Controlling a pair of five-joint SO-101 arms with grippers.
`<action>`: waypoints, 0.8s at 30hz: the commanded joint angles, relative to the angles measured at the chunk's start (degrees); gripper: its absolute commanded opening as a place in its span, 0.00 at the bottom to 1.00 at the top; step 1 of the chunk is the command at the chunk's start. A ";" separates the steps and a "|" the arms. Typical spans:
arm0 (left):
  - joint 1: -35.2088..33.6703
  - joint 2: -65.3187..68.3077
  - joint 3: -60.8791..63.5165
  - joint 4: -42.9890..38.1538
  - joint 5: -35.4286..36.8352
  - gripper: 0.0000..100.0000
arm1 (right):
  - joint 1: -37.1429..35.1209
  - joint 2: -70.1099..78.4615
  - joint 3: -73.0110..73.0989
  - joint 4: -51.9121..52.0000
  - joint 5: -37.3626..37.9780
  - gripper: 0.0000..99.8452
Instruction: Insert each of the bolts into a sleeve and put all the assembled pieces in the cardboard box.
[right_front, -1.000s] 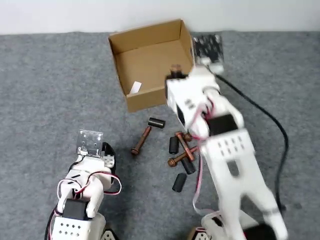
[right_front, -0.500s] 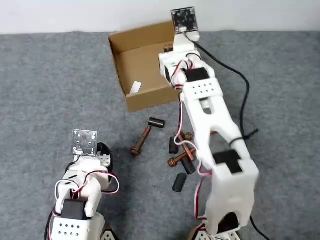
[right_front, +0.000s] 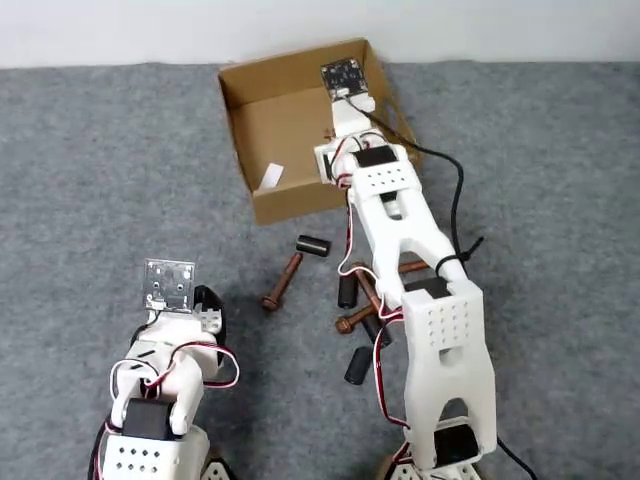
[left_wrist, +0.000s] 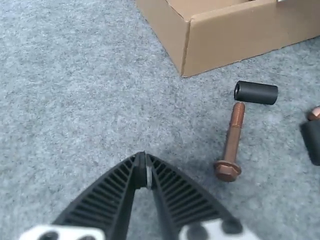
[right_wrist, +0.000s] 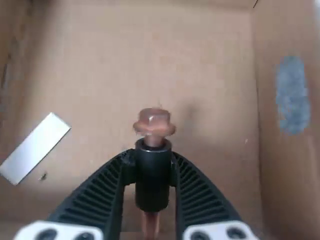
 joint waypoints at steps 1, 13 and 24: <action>-0.26 0.35 -0.31 -0.97 0.44 0.01 | 1.10 -0.84 -4.40 4.88 0.70 0.15; -0.26 0.35 -0.31 -0.97 0.44 0.01 | -2.86 -8.57 -23.12 31.69 1.05 0.01; -0.35 0.35 -0.31 -0.88 0.35 0.01 | -5.14 -10.51 -27.16 58.77 12.40 0.01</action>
